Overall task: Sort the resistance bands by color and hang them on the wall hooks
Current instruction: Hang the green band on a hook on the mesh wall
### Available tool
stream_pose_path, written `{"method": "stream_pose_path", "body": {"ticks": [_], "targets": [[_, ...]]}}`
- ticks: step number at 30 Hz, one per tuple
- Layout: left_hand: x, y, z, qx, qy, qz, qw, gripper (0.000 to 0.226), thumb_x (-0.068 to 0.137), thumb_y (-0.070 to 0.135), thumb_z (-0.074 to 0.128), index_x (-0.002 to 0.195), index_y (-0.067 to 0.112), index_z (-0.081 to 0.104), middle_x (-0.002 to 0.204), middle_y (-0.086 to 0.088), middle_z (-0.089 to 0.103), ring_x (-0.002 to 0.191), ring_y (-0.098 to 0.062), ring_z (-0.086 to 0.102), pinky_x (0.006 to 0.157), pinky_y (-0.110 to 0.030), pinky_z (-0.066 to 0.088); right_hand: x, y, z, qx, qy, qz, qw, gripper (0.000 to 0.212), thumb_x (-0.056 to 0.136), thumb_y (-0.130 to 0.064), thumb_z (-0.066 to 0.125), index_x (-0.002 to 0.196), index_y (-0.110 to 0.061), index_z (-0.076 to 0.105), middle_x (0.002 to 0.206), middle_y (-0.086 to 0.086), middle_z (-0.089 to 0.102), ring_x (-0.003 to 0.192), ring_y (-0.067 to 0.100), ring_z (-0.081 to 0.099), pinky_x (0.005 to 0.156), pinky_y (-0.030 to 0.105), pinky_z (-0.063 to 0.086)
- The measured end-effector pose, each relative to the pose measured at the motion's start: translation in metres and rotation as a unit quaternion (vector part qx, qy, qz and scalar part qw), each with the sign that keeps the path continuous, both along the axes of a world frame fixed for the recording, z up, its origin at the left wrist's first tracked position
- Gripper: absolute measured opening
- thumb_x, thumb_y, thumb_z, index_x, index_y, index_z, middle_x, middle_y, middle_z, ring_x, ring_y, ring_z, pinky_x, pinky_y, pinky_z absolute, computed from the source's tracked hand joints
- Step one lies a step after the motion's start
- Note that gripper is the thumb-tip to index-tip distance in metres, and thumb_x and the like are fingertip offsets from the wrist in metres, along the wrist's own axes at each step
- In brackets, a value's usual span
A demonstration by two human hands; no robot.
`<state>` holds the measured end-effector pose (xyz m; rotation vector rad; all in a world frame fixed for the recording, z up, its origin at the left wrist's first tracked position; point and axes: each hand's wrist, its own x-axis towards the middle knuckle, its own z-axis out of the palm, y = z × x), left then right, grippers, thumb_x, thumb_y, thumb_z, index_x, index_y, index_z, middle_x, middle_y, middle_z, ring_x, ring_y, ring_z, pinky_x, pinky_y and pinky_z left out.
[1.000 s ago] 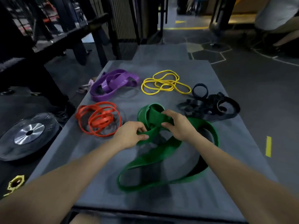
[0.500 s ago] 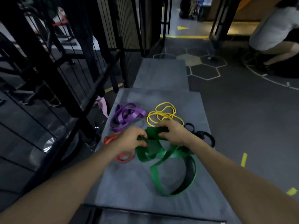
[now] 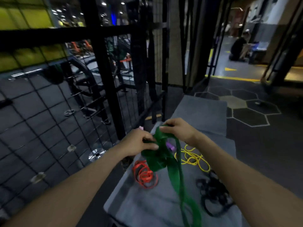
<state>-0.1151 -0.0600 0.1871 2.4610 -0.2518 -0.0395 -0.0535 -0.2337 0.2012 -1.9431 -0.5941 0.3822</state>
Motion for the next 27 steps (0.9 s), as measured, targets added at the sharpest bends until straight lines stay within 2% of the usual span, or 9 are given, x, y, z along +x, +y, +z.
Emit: {"method": "stream_pose_path", "body": {"ticks": [4,9,11,14,19,21,23,25,27], "targets": [[-0.029,0.001,0.021,-0.047,-0.054,0.119,0.99,0.019,0.073,0.03,0.077,0.063,0.023,0.062,0.063,0.01,0.062,0.056,0.002,0.057,0.054,-0.009,0.04,-0.01,0.005,0.03,0.085,0.047,0.051,0.994,0.024,0.089,-0.008,0.058,0.065,-0.008,0.058,0.066,0.007,0.052,0.061,0.013,0.047,0.063,0.027,0.037],[-0.057,0.004,0.037,-0.066,-0.064,0.223,0.971,0.065,0.057,0.054,0.079,0.101,0.012,0.055,0.1,-0.003,0.065,0.09,-0.018,0.061,0.078,-0.033,0.048,-0.022,0.025,0.063,0.156,0.099,0.142,0.972,0.023,0.09,-0.006,0.055,0.068,-0.003,0.059,0.061,0.007,0.063,0.058,0.017,0.059,0.062,0.026,0.048],[-0.066,0.002,0.04,-0.065,-0.046,0.211,0.974,0.041,0.07,0.04,0.077,0.099,0.02,0.055,0.102,0.004,0.062,0.097,-0.015,0.058,0.083,-0.026,0.047,-0.031,0.034,0.076,0.193,0.132,0.161,0.959,0.023,0.09,-0.002,0.053,0.067,-0.002,0.055,0.053,0.002,0.062,0.049,0.012,0.06,0.052,0.02,0.049],[-0.073,0.002,0.037,-0.099,-0.048,0.217,0.97,0.008,0.085,0.015,0.065,0.089,0.021,0.06,0.089,0.005,0.064,0.089,-0.014,0.06,0.075,-0.017,0.046,-0.04,0.045,0.101,0.252,0.147,0.19,0.937,0.039,0.093,-0.003,0.048,0.055,-0.008,0.056,0.044,0.0,0.055,0.04,0.012,0.052,0.046,0.019,0.044],[-0.091,0.017,0.038,-0.15,-0.051,0.248,0.956,0.01,0.091,0.007,0.055,0.085,0.013,0.06,0.075,0.015,0.056,0.069,0.001,0.053,0.062,-0.004,0.04,-0.044,0.063,0.122,0.264,0.117,0.207,0.935,0.043,0.092,-0.001,0.048,0.052,-0.008,0.061,0.041,-0.001,0.053,0.034,0.008,0.045,0.038,0.015,0.037],[-0.102,0.025,0.04,-0.196,-0.071,0.255,0.944,0.015,0.092,0.01,0.054,0.082,0.019,0.059,0.075,0.012,0.06,0.069,0.0,0.057,0.066,-0.009,0.044,-0.043,0.07,0.124,0.265,0.117,0.204,0.935,0.045,0.092,-0.001,0.048,0.051,-0.011,0.064,0.042,-0.002,0.055,0.034,0.008,0.047,0.037,0.014,0.037],[-0.109,0.032,0.048,-0.251,-0.1,0.271,0.924,0.012,0.092,0.011,0.053,0.086,0.017,0.061,0.083,-0.002,0.066,0.079,-0.017,0.063,0.076,-0.024,0.051,-0.044,0.077,0.131,0.281,0.118,0.203,0.93,0.034,0.093,-0.003,0.047,0.063,-0.006,0.062,0.045,0.0,0.055,0.035,0.008,0.046,0.038,0.015,0.037],[-0.112,0.036,0.069,-0.295,-0.143,0.301,0.896,0.01,0.093,0.012,0.051,0.087,0.012,0.06,0.08,-0.006,0.065,0.073,-0.019,0.063,0.066,-0.025,0.052,-0.044,0.086,0.142,0.299,0.111,0.202,0.926,0.026,0.093,-0.007,0.047,0.071,-0.004,0.059,0.049,0.002,0.051,0.038,0.01,0.042,0.041,0.017,0.032],[-0.116,0.043,0.094,-0.252,-0.192,0.336,0.887,0.014,0.093,0.017,0.051,0.089,0.008,0.061,0.074,-0.007,0.065,0.06,-0.01,0.059,0.053,-0.019,0.046,-0.046,0.094,0.152,0.314,0.125,0.202,0.919,0.036,0.094,-0.009,0.044,0.062,-0.01,0.061,0.046,-0.002,0.047,0.038,0.01,0.037,0.043,0.021,0.028]]}}
